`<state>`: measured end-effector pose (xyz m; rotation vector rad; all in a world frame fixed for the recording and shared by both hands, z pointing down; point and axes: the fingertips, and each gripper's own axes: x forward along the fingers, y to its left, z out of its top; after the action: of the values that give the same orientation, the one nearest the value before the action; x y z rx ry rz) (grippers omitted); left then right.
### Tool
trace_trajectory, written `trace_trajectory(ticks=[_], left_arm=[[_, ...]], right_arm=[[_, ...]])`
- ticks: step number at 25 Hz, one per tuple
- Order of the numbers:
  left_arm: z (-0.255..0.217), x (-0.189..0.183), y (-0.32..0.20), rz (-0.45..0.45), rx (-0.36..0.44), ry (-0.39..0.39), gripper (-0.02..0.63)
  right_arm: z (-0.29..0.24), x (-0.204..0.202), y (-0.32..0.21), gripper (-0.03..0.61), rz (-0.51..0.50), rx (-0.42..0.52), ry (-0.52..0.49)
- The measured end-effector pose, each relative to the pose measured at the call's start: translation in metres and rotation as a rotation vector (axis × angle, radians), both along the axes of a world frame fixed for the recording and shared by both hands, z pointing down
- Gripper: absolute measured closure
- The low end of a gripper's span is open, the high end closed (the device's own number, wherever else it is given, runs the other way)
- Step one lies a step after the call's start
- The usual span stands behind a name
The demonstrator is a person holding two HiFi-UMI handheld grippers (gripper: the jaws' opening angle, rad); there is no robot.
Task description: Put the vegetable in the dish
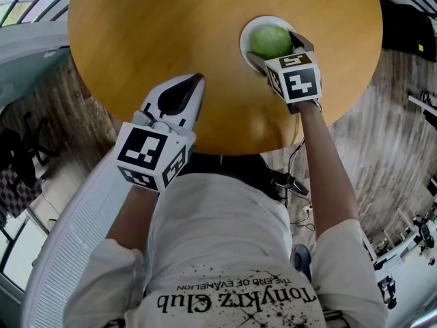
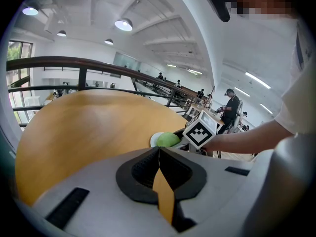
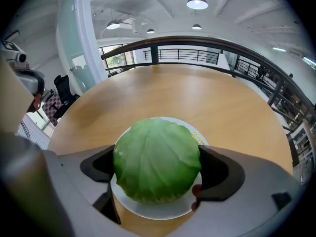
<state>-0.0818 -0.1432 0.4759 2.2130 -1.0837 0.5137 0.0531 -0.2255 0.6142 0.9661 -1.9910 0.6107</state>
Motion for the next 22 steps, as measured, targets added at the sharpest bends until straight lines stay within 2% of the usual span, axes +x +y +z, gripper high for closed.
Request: trace_trajectory(ticks=[10, 16, 22], left_arm=[[0.000, -0.001, 0.002, -0.001, 0.002, -0.001, 0.591], [-0.002, 0.004, 0.004, 0.009, 0.014, 0.002, 0.591], [-0.025, 0.014, 0.008, 0.025, 0.055, 0.003, 0.591]], right_arm=[[-0.007, 0.001, -0.002, 0.092, 0.011, 0.026, -0.012], [-0.034, 0.009, -0.002, 0.092, 0.047, 0.067, -0.065], [-0.070, 0.033, 0.023, 0.092, 0.096, 0.102, -0.106]])
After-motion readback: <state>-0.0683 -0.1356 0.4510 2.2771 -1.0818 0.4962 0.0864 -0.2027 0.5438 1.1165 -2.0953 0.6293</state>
